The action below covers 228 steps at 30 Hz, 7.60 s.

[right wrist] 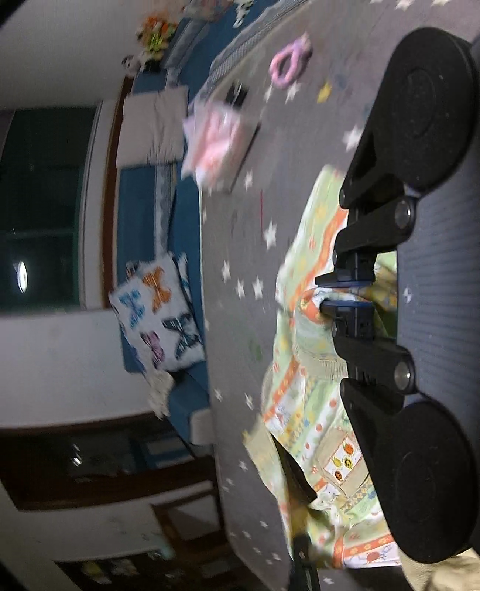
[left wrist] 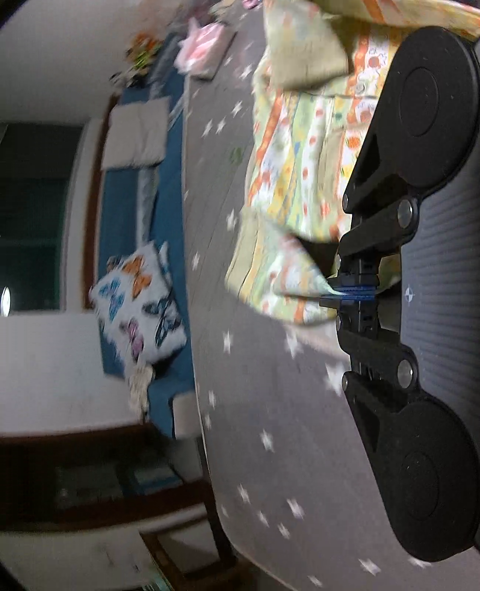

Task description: Fold clothes

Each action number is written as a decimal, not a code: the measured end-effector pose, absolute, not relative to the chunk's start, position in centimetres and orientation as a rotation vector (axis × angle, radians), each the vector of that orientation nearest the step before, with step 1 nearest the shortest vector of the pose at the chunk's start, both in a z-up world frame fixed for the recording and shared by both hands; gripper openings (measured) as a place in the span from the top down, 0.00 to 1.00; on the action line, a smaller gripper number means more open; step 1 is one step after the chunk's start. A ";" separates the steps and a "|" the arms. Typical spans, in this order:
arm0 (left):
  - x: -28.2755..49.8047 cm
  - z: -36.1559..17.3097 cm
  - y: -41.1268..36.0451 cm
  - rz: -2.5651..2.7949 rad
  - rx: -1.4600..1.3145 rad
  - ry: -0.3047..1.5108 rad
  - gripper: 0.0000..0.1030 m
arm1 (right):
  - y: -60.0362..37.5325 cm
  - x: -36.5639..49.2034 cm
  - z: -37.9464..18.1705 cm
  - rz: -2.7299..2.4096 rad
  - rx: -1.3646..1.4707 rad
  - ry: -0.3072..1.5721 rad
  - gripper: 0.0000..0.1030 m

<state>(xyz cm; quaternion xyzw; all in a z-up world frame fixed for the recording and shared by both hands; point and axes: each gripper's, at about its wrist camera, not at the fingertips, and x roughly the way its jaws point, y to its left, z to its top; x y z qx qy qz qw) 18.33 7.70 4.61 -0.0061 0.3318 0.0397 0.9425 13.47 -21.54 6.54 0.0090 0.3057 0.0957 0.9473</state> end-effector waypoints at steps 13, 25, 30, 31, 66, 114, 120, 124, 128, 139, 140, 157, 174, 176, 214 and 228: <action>4.4 4.9 12.6 0.190 -0.152 0.653 1.00 | -32.0 3.6 5.2 0.016 0.253 0.655 0.92; 5.3 4.8 11.3 0.139 -0.047 0.674 0.91 | -31.3 0.7 2.0 -0.053 0.037 0.753 0.38; 7.8 4.5 9.5 0.095 0.035 0.672 0.55 | -28.4 3.2 1.6 -0.005 -0.108 0.745 0.29; 8.7 4.3 9.1 0.083 0.054 0.677 0.52 | -28.1 3.7 1.5 -0.008 -0.137 0.740 0.29; 8.0 2.9 19.4 0.380 -0.243 0.620 0.98 | -28.2 4.1 1.9 -0.024 -0.045 0.724 0.29; 4.7 2.9 23.9 0.594 0.007 0.726 0.74 | -24.6 11.8 2.5 0.197 0.021 0.759 0.29; 7.3 5.7 21.2 0.386 -0.030 0.665 0.57 | -24.4 14.3 2.7 0.212 0.058 0.774 0.30; 10.6 5.8 16.7 0.153 -0.026 0.674 0.49 | -24.2 15.8 2.5 0.232 0.077 0.792 0.30; 14.9 4.8 11.6 -0.021 0.000 0.708 0.46 | -23.5 17.2 2.2 0.243 0.079 0.800 0.30; 23.9 1.7 5.0 -0.108 0.103 0.765 0.39 | -22.6 20.0 2.0 0.271 0.072 0.796 0.30; 24.1 1.5 5.0 -0.107 0.108 0.769 0.39 | -22.5 20.2 1.9 0.272 0.070 0.798 0.30; 16.2 4.3 0.7 -0.498 0.240 0.607 0.85 | -22.7 20.9 1.5 0.264 0.074 0.805 0.30; 13.8 1.2 -4.3 -0.608 0.421 0.632 0.52 | -22.2 21.6 1.5 0.266 0.071 0.809 0.30; 14.4 0.5 -4.8 -0.608 0.434 0.656 0.72 | -22.2 21.8 1.5 0.266 0.070 0.810 0.34; 25.5 3.7 8.2 -0.085 0.254 0.649 0.56 | -16.1 25.6 3.7 0.372 -0.130 0.822 0.52; 11.7 1.3 2.7 -0.262 0.434 0.622 0.46 | -9.3 13.7 2.9 0.643 -0.362 0.925 0.39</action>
